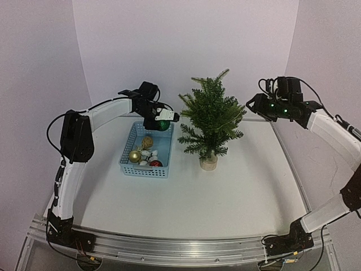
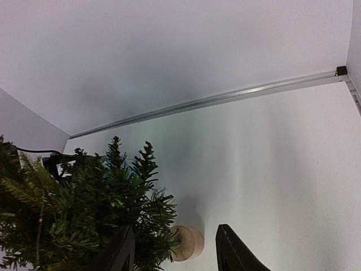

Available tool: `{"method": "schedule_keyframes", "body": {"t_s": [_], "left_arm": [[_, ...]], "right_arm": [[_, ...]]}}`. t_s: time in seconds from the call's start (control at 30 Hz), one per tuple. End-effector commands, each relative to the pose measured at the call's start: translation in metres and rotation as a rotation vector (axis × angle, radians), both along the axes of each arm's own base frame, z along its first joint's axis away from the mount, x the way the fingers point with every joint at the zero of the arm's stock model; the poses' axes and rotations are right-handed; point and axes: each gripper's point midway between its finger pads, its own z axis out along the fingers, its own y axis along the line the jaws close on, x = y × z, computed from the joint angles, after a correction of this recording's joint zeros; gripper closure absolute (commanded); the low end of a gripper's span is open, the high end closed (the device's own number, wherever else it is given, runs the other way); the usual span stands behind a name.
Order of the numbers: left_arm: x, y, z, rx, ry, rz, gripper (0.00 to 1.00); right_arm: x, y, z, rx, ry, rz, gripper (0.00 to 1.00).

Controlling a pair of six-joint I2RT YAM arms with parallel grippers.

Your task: Decorate the small christmas tree

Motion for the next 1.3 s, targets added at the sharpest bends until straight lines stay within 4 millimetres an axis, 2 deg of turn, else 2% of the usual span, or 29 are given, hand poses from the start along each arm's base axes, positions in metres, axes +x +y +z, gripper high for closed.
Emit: {"method": "schedule_keyframes", "body": {"t_s": [0.0,0.1,0.17,0.23,0.27,0.43,0.57,0.67,0.8,0.93,1.1,1.27], "left_arm": [[-0.015,0.000,0.085,-0.154,-0.050,0.001,0.34],[-0.025,0.003,0.108,-0.189,-0.052,0.005,0.34],[-0.034,0.007,0.124,-0.202,-0.052,0.004,0.34],[-0.046,0.013,0.147,-0.221,-0.065,0.000,0.34],[-0.053,0.016,0.154,-0.224,-0.062,-0.004,0.34],[-0.087,0.033,0.211,-0.270,-0.119,-0.019,0.34],[-0.115,0.040,0.248,-0.318,-0.154,-0.038,0.33],[-0.141,0.041,0.271,-0.344,-0.189,-0.065,0.33],[-0.176,0.033,0.297,-0.399,-0.218,-0.110,0.33],[-0.202,0.029,0.324,-0.498,-0.188,-0.154,0.33],[-0.215,0.026,0.330,-0.520,-0.174,-0.188,0.33],[-0.223,0.023,0.340,-0.546,-0.178,-0.222,0.33]], "right_arm": [[-0.011,-0.002,0.057,0.019,-0.139,0.023,0.49],[-0.020,0.008,0.081,0.043,-0.192,0.092,0.41],[-0.031,0.028,0.109,0.096,-0.235,0.225,0.34],[-0.036,0.042,0.130,0.147,-0.258,0.303,0.17],[-0.040,0.047,0.143,0.172,-0.275,0.337,0.13],[-0.053,0.074,0.194,0.302,-0.357,0.499,0.09],[-0.064,0.112,0.222,0.374,-0.398,0.616,0.08],[-0.070,0.157,0.222,0.414,-0.381,0.699,0.08],[-0.090,0.218,0.218,0.429,-0.368,0.812,0.08],[-0.101,0.259,0.207,0.430,-0.356,0.883,0.08],[-0.112,0.288,0.199,0.446,-0.350,0.963,0.08],[-0.106,0.298,0.185,0.465,-0.333,0.974,0.07]]}}
